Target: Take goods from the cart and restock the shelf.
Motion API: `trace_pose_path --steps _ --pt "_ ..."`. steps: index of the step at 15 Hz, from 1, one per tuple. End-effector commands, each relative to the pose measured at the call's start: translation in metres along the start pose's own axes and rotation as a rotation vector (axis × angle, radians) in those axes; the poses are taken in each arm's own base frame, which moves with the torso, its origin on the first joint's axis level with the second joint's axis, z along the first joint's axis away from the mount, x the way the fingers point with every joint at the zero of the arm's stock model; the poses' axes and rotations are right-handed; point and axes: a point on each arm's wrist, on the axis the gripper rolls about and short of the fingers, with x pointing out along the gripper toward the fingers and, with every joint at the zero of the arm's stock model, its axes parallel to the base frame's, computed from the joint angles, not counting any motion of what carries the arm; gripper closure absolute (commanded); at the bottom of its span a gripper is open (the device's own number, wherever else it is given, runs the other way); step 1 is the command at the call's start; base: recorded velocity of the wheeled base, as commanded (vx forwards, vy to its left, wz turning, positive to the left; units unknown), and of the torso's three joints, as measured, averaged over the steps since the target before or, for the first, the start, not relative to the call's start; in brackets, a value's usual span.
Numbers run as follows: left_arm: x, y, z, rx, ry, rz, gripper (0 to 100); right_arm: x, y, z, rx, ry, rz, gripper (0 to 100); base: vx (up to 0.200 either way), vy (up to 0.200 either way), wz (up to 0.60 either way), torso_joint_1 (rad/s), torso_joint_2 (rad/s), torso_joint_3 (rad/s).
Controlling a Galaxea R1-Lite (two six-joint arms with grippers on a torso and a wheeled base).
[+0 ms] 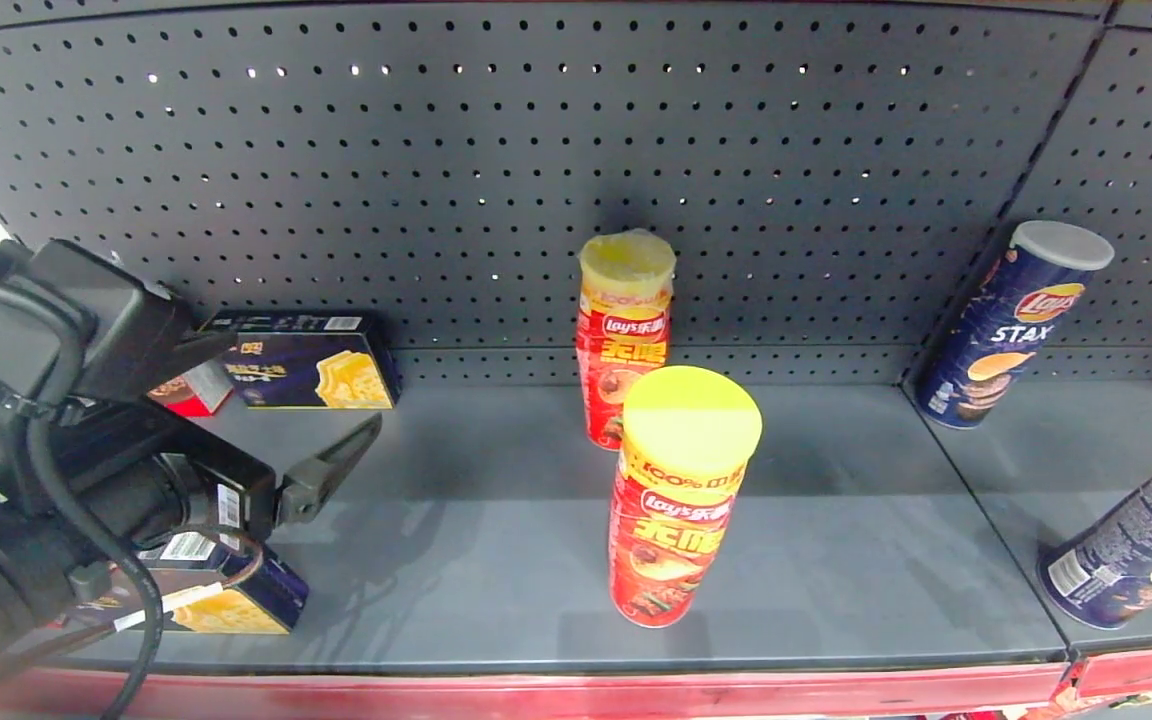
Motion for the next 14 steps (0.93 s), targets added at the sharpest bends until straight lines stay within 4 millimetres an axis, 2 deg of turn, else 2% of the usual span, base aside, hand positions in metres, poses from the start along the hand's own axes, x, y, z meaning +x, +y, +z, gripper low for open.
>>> trace_pose_path --steps 1,2,10,14 --pt "-0.002 0.001 0.001 -0.002 -0.008 0.004 0 0.033 0.002 0.004 0.003 0.062 0.077 0 0.000 0.000 0.00 0.000 0.00 0.000" --pt "-0.002 0.001 0.001 -0.002 -0.008 0.004 0 0.046 0.005 0.005 0.003 0.070 0.117 0 0.000 0.000 0.00 0.000 0.00 0.000" --pt "-0.001 0.003 0.009 -0.009 -0.030 -0.001 0 0.101 0.022 0.001 -0.002 0.126 0.249 0 0.000 0.000 0.00 0.000 0.00 0.000" --pt "-0.001 0.003 0.008 -0.009 -0.028 -0.002 0 0.119 0.031 0.000 -0.043 0.150 0.295 0 0.000 0.000 0.00 0.000 0.00 0.000"
